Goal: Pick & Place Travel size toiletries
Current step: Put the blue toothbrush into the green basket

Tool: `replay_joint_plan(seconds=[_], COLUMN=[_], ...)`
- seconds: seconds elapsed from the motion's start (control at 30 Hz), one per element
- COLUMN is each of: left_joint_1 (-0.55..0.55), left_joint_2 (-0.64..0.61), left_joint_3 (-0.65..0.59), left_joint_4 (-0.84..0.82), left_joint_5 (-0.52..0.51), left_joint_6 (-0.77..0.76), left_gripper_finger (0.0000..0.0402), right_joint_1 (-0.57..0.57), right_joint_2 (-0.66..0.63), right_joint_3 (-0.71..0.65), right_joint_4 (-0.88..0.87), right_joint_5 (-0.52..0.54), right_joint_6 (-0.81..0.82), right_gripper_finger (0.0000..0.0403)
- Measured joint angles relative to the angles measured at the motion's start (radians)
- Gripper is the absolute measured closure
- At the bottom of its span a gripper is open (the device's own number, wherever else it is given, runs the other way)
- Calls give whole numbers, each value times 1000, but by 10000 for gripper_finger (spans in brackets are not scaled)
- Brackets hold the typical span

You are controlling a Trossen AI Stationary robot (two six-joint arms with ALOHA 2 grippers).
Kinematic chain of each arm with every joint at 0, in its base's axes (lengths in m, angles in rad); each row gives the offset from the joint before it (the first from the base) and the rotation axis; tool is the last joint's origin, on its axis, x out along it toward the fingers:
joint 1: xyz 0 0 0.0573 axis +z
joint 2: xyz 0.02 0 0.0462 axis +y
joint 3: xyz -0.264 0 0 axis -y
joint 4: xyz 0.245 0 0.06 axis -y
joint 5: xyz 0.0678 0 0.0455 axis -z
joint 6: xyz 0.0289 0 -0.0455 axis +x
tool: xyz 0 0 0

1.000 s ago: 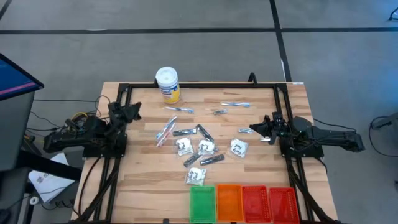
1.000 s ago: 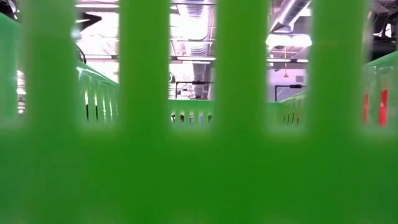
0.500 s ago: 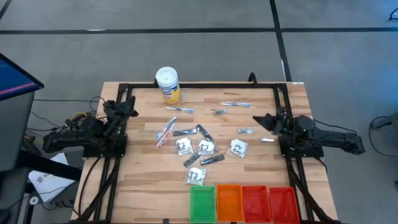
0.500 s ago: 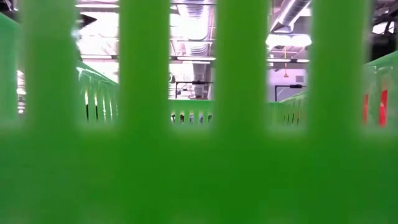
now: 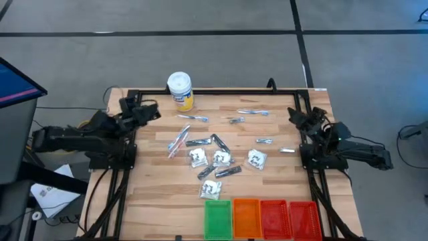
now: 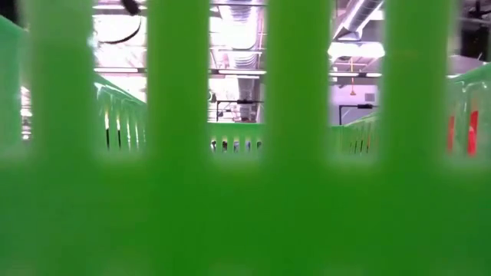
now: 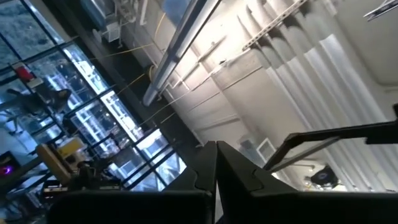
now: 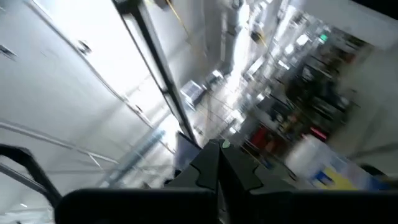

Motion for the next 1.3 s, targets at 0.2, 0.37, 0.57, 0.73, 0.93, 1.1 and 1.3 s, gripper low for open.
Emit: replay_joint_plan(seconds=[0.2,0.37,0.57,0.73,0.93,1.1,1.3], left_joint_1=[2,2,2,2,-11,-28,-43], left_joint_2=[226,336,359,355,366,365,365], left_joint_3=[199,310,366,378,399,416,469], left_joint_4=[2,-3,-14,-71,-332,-489,-583], left_joint_5=[14,70,114,113,72,68,66], left_joint_6=[50,72,146,177,177,177,220], left_gripper_finger=[401,401,401,401,401,401,401], right_joint_1=[19,55,87,87,85,85,85], right_joint_2=[1,34,186,343,522,652,760], right_joint_3=[116,326,615,773,883,944,1015], right_joint_4=[-22,-350,-816,-989,-1118,-1266,-1406], right_joint_5=[-31,-47,-50,-49,-50,-50,-52], right_joint_6=[-108,-186,-271,-335,-352,-359,-397], right_gripper_finger=[403,403,403,403,403,403,403])
